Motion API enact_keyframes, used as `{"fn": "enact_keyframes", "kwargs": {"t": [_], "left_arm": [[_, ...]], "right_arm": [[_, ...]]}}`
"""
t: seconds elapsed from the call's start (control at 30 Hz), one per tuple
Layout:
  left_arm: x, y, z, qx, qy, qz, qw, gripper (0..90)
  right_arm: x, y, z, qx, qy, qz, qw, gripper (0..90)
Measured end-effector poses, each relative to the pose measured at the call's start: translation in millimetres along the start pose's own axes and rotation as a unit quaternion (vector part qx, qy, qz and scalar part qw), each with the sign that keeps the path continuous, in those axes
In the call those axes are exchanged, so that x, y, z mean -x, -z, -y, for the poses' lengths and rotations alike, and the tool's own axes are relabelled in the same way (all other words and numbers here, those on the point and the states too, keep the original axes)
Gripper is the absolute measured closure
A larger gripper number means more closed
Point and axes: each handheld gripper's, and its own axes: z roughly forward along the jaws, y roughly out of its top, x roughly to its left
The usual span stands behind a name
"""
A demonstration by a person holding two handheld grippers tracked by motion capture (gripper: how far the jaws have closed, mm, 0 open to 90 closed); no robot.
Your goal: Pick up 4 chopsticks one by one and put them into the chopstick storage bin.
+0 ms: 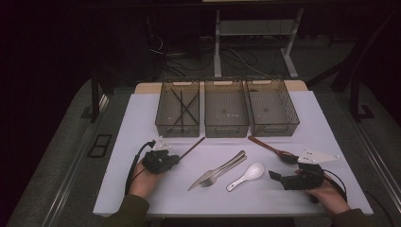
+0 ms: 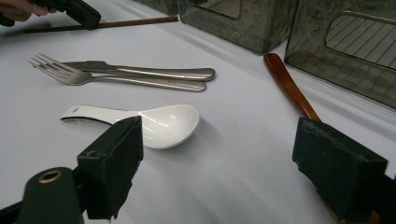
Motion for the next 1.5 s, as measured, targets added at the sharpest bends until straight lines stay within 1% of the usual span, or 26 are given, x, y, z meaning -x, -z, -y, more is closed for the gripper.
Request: {"fn": "enact_keyframes", "kwargs": {"t": [0.2, 0.43, 0.47, 0.5, 0.57, 0.67, 0.7, 0.73, 0.83, 0.97, 1.0, 1.13, 1.27, 1.33, 1.5], "left_arm": [[-0.4, 0.6, -0.2, 0.000, 0.001, 0.003, 1.0000, 84.1], [-0.5, 3.5, -1.6, 0.007, 0.001, 0.008, 0.9999, 84.1], [-1.1, 4.5, -2.1, 0.006, -0.002, 0.010, 0.9999, 84.1], [-0.8, 5.4, -2.5, 0.007, -0.001, 0.011, 0.9999, 84.1], [-0.4, 7.8, -3.4, 0.012, 0.000, 0.015, 0.9998, 84.1], [-0.2, 12.2, -5.3, 0.018, -0.006, 0.021, 0.9996, 84.1], [0.1, 13.5, -6.0, 0.024, -0.005, 0.025, 0.9994, 84.1], [-0.2, 15.8, -6.9, 0.023, -0.010, 0.026, 0.9994, 84.1], [0.2, 22.5, -9.2, 0.032, -0.012, 0.029, 0.9990, 84.1], [-0.2, 30.0, -10.9, 0.046, -0.010, 0.030, 0.9984, 84.1], [-0.9, 32.2, -11.1, 0.046, -0.011, 0.030, 0.9984, 84.1], [-1.7, 39.0, -12.0, 0.060, -0.006, 0.031, 0.9977, 84.1], [-3.8, 45.4, -13.5, 0.081, 0.003, 0.034, 0.9961, 84.1], [-4.6, 47.2, -14.1, 0.086, 0.007, 0.034, 0.9957, 84.1], [-5.7, 49.0, -15.5, 0.092, 0.012, 0.028, 0.9953, 84.1]], "right_arm": [[-0.9, -1.5, 0.5, -0.002, -0.003, -0.001, 1.0000, 16.1], [-3.6, -5.2, 0.0, -0.007, -0.002, -0.001, 1.0000, 16.0], [-3.8, -5.6, 0.0, -0.009, -0.003, -0.002, 0.9999, 16.0], [-3.7, -6.0, -0.1, -0.012, -0.004, -0.002, 0.9999, 16.0], [-3.7, -6.8, -0.4, -0.012, -0.007, 0.000, 0.9999, 16.0], [-4.2, -6.5, -0.5, -0.011, -0.005, 0.001, 0.9999, 16.0], [-4.3, -6.5, -0.5, -0.011, -0.005, 0.002, 0.9999, 16.0], [-4.2, -6.5, -0.5, -0.010, -0.005, 0.002, 0.9999, 16.0], [-3.9, -6.9, -0.7, -0.010, -0.006, 0.004, 0.9999, 16.0], [-3.8, -6.8, -0.8, -0.009, -0.007, 0.004, 0.9999, 16.0], [-3.8, -6.6, -0.9, -0.009, -0.008, 0.004, 0.9999, 16.0], [-3.9, -6.6, -0.9, -0.010, -0.007, 0.004, 0.9999, 16.0], [-3.9, -6.6, -1.0, -0.010, -0.006, 0.003, 0.9999, 16.0], [-3.9, -6.7, -1.0, -0.010, -0.006, 0.003, 0.9999, 16.0], [-3.8, -7.2, -1.0, -0.011, -0.003, 0.003, 0.9999, 16.0]]}}
